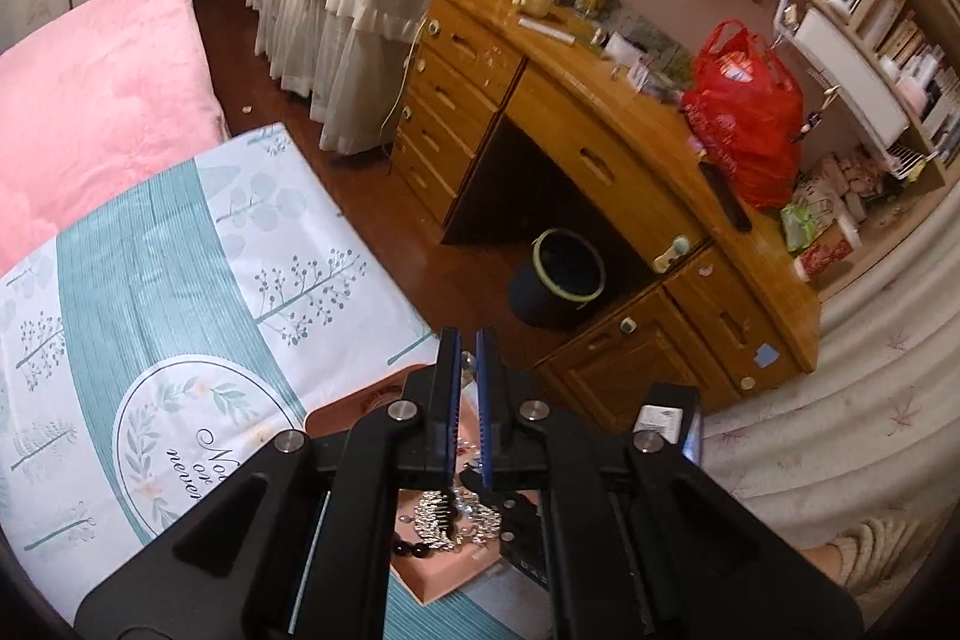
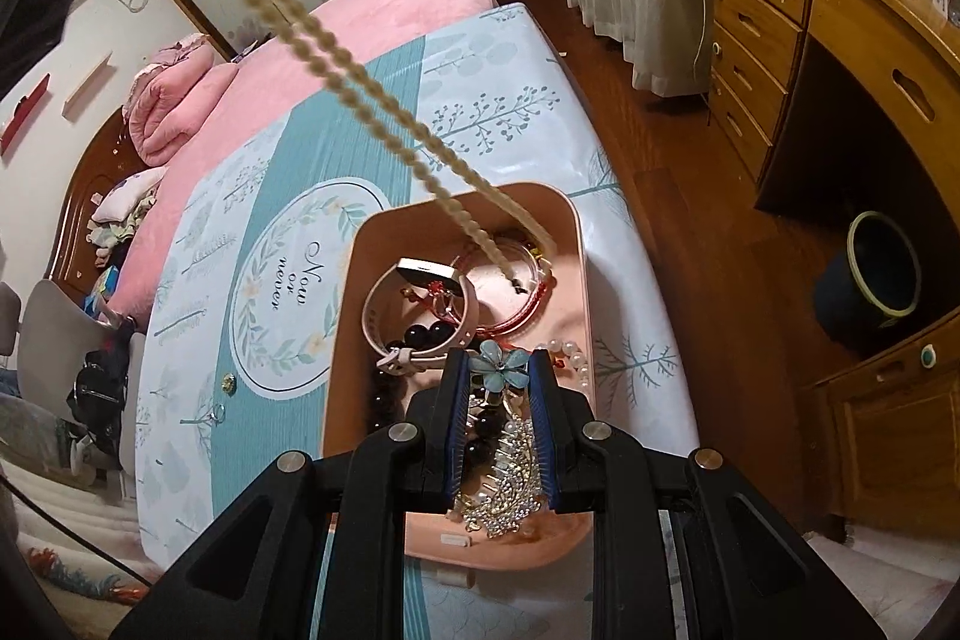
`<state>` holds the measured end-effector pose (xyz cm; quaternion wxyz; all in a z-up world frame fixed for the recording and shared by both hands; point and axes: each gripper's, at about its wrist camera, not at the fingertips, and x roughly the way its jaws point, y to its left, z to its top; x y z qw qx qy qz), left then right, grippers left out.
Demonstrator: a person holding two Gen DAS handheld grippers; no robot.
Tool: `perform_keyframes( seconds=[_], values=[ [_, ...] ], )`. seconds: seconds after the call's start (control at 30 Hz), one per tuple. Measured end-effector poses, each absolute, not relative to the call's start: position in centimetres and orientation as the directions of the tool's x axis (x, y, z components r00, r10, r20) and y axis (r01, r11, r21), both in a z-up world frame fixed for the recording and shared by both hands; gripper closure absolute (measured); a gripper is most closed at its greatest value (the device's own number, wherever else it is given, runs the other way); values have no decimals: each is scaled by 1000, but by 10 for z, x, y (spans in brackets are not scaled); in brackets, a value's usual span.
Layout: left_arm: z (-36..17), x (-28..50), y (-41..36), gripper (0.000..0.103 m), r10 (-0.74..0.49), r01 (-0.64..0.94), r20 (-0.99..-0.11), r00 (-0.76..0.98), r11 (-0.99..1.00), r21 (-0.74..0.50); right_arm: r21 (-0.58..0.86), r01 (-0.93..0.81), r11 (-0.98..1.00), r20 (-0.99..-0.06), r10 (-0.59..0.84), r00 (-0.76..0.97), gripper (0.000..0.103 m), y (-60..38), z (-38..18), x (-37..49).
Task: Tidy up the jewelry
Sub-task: 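Carry the pearl necklace and flower clip into the pink tray and open both grippers, then move the left gripper to the pink-charm ring while the right gripper approaches the gold pendant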
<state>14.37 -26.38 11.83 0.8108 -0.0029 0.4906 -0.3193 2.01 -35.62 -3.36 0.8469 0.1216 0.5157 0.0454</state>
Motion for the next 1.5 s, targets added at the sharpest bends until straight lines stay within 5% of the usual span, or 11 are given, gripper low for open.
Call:
perform_keyframes(
  seconds=[0.6,0.77,0.83,0.97,1.5],
  values=[
    [9,151,-284,100,-441,508,-881,173,806,-304,246,55,968,-875,197,441,82,-356,-59,53],
    [-7,154,-288,99,-421,520,-893,160,804,-286,261,32,965,-871,221,439,71,-351,-63,49],
    [-15,157,-288,95,-401,514,-905,139,811,-280,259,29,965,-872,221,437,68,-348,-64,45],
    [-25,153,-277,56,-380,508,-916,131,819,-267,255,20,967,-870,221,442,68,-347,-62,34],
    [-33,98,-144,55,-231,334,-956,183,929,-160,210,-40,977,-873,206,443,68,-315,-30,10]
  ],
)
